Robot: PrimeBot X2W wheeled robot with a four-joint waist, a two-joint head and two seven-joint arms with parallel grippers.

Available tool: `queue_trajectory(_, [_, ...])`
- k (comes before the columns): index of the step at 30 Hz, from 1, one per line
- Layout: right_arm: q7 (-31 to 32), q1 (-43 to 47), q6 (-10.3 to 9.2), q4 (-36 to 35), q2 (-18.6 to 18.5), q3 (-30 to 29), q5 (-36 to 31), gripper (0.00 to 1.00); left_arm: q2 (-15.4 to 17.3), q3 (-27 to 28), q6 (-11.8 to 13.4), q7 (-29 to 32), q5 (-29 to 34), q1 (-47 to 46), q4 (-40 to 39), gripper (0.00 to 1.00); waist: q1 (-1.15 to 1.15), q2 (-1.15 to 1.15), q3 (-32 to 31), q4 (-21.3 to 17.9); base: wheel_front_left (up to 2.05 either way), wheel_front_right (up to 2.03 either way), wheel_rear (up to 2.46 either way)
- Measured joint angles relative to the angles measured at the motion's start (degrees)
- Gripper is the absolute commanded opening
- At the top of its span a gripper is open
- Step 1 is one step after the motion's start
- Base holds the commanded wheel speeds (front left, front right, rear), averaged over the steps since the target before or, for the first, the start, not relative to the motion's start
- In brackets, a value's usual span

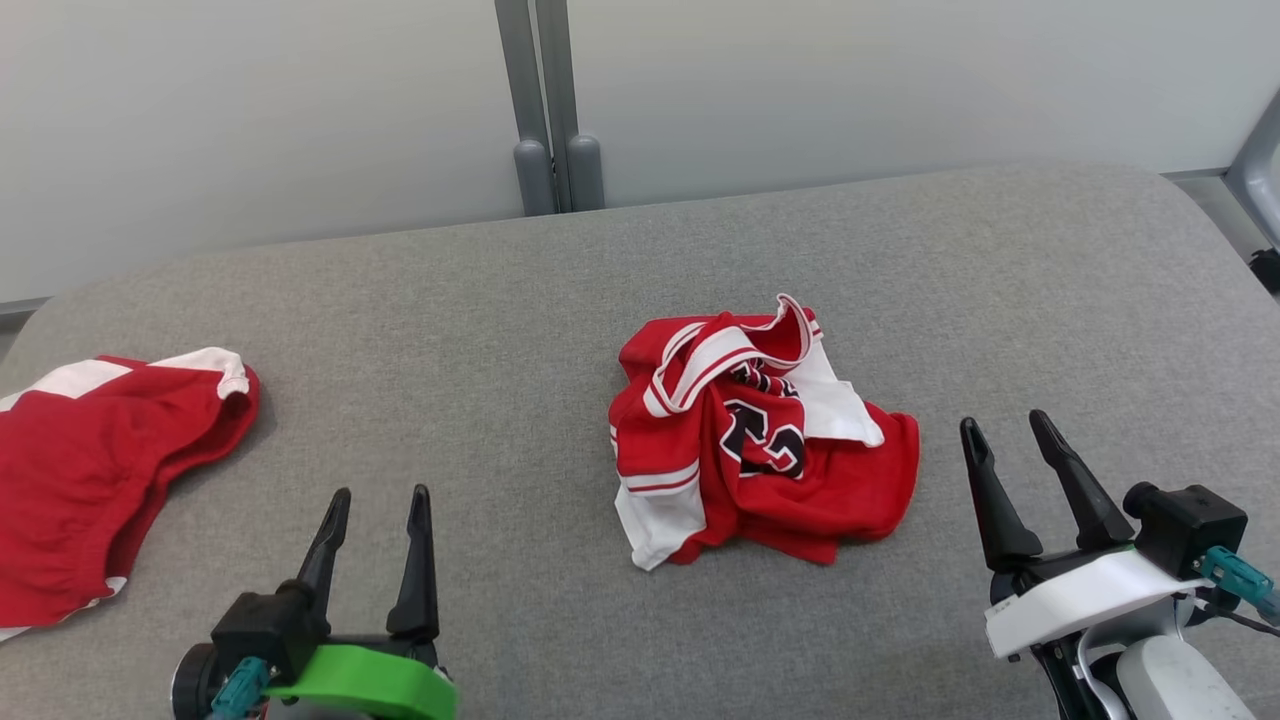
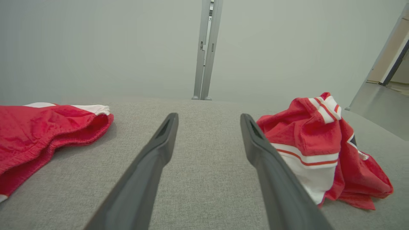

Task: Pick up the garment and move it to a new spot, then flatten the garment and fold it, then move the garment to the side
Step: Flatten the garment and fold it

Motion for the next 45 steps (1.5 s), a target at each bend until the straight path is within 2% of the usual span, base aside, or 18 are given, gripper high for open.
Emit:
queue_trajectory(6, [0.0,-0.3,0.00,0.0,-0.3,0.8,0.3,1.00,-0.1,-2.6,-1.3,3.6,-0.6,-2.9,0.3,1.00,0.00,0.00,0.6,-0.5,0.00,0.00,0.00])
queue_trajectory(17, [0.0,-1.3,0.00,0.1,-0.5,1.2,0.4,1.00,0.7,-9.5,-3.9,18.5,-5.7,-7.0,1.9,1.00,0.00,0.00,1.8,-4.0,0.00,0.00,0.00])
queue_trajectory(22, [0.0,-2.1,0.00,0.2,-0.3,0.9,0.3,1.00,1.5,-12.0,-4.2,25.2,-8.9,-10.0,2.2,1.00,0.00,0.00,2.7,-6.2,0.00,0.00,0.00])
queue_trajectory(25, [0.0,-2.5,0.00,0.0,-0.2,0.9,0.3,1.00,3.1,-13.0,-4.2,28.2,-7.9,-12.5,2.9,1.00,0.00,0.00,3.4,-7.6,0.00,0.00,0.00])
queue_trajectory(34, [0.0,-3.5,0.00,-0.6,0.9,-0.4,0.4,1.00,4.8,-13.6,-4.1,32.8,-8.9,-18.6,2.8,1.00,0.00,0.00,7.1,-10.7,0.00,0.00,0.00])
queue_trajectory(35, [0.0,-3.6,0.00,-0.6,1.0,-0.4,0.4,1.00,4.9,-13.6,-4.1,32.9,-8.9,-19.1,2.7,0.78,0.00,0.00,7.5,-11.0,0.00,0.00,0.00])
queue_trajectory(37, [0.0,-3.6,0.00,-0.7,1.3,-0.6,0.3,1.00,5.2,-13.6,-4.2,32.8,-8.9,-19.8,2.5,0.00,0.00,0.00,8.0,-11.5,0.00,0.00,0.00])
queue_trajectory(43, [0.0,-3.5,0.00,-0.9,1.9,-1.5,0.1,1.00,4.7,-13.5,-4.2,29.9,-10.6,-20.0,0.3,0.00,0.00,0.00,8.8,-11.2,0.00,0.00,0.00])
queue_trajectory(45, [0.0,-3.5,0.00,-0.9,2.0,-1.6,0.1,1.00,3.5,-12.3,-4.2,28.7,-12.9,-20.0,-0.8,0.00,0.00,0.00,8.8,-10.5,0.00,0.00,0.00])
